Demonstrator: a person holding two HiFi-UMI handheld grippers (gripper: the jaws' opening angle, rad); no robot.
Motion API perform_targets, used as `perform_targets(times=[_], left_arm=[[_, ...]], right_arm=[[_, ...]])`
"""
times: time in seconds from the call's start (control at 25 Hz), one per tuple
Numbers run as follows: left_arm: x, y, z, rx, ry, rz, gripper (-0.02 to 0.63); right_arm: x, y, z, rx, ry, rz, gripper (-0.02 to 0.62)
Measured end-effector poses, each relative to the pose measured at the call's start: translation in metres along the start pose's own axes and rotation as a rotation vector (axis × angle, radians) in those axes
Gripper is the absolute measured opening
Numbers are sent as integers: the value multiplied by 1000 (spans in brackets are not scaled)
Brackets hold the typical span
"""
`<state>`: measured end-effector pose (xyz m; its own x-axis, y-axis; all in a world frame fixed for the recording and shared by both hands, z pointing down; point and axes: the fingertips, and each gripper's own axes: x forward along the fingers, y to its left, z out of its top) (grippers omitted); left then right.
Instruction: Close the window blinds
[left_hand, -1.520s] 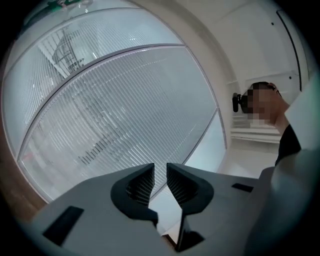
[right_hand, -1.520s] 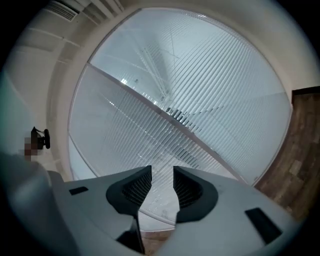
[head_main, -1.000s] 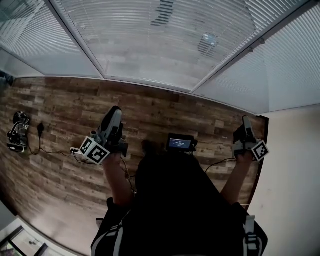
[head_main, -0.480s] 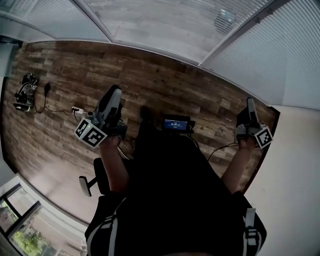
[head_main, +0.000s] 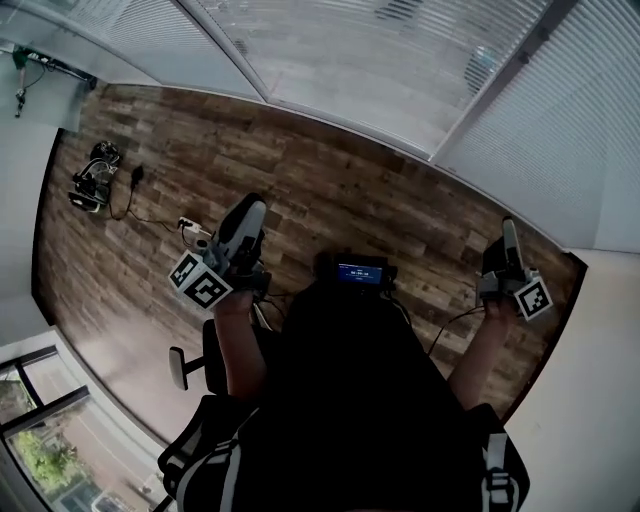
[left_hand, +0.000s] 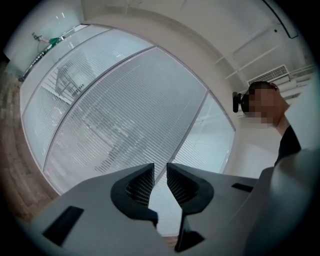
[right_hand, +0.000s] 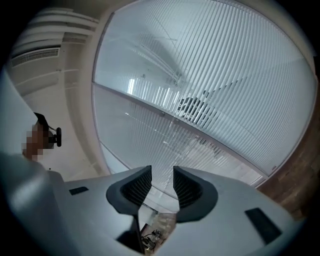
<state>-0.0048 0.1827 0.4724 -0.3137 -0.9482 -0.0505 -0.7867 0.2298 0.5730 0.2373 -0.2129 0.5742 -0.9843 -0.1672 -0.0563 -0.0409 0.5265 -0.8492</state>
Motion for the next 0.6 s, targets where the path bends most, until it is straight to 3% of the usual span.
perform_targets(times=[0.32, 0.6], left_arm=[[7, -1, 1, -30, -6, -84, 84], [8, 22, 15, -58, -33, -129, 84]], right_arm=[[-13, 30, -12, -88, -15, 27, 135], [11, 56, -32, -137, 7, 33, 135]])
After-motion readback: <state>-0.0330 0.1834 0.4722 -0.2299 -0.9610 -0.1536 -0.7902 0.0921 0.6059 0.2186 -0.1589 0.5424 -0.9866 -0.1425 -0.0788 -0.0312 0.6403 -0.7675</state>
